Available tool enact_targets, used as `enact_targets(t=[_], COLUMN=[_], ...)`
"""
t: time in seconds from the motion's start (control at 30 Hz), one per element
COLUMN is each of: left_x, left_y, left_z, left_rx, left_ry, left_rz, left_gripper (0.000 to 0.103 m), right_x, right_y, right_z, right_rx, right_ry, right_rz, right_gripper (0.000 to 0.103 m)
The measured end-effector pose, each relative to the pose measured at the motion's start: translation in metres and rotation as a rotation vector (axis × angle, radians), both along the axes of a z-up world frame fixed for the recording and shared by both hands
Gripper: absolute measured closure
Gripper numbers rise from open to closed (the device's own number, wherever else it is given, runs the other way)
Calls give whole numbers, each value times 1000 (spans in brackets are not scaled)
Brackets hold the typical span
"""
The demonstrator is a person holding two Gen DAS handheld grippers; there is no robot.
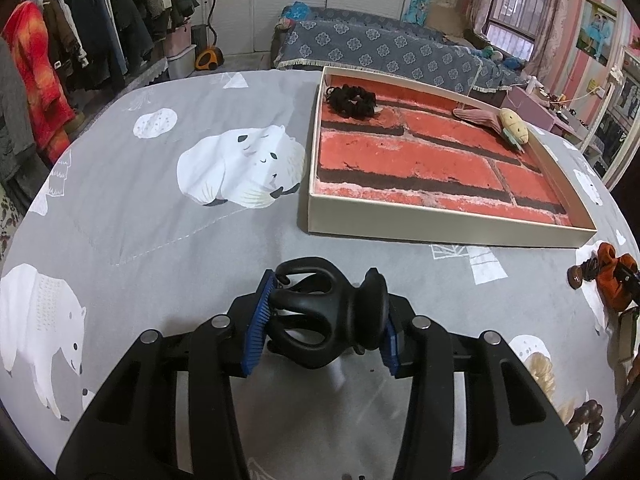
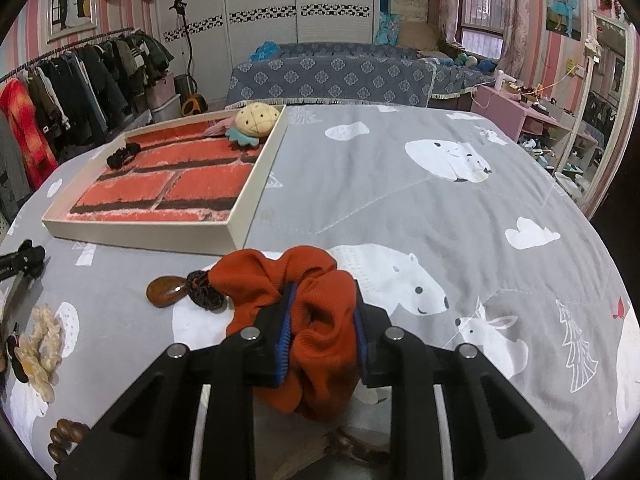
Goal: Organize jewelry
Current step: 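Carry the claw clip over the tray with the left tool while the right tool carries the scrunchie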
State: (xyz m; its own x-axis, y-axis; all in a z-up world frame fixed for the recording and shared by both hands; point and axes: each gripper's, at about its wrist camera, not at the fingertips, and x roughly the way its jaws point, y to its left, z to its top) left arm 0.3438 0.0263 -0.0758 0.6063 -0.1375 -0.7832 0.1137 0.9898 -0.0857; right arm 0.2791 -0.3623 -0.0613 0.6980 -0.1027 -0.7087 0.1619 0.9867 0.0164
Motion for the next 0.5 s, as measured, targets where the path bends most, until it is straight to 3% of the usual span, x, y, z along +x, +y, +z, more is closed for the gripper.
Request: enact_targets(t=[0.23, 0.5], left_x=[-3, -3], left_y=[-1, -15], left_z=[14, 44], left_rx=[-12, 6], left_ry=[-24, -80], left_rz=[8, -16], left_gripper=[59, 59], right_x=[0, 6], right_y=[-7, -10], right_z=[11, 45], right_rx=[36, 50], right_ry=[-35, -107], right_rz=[-16, -19], right_gripper=[79, 79])
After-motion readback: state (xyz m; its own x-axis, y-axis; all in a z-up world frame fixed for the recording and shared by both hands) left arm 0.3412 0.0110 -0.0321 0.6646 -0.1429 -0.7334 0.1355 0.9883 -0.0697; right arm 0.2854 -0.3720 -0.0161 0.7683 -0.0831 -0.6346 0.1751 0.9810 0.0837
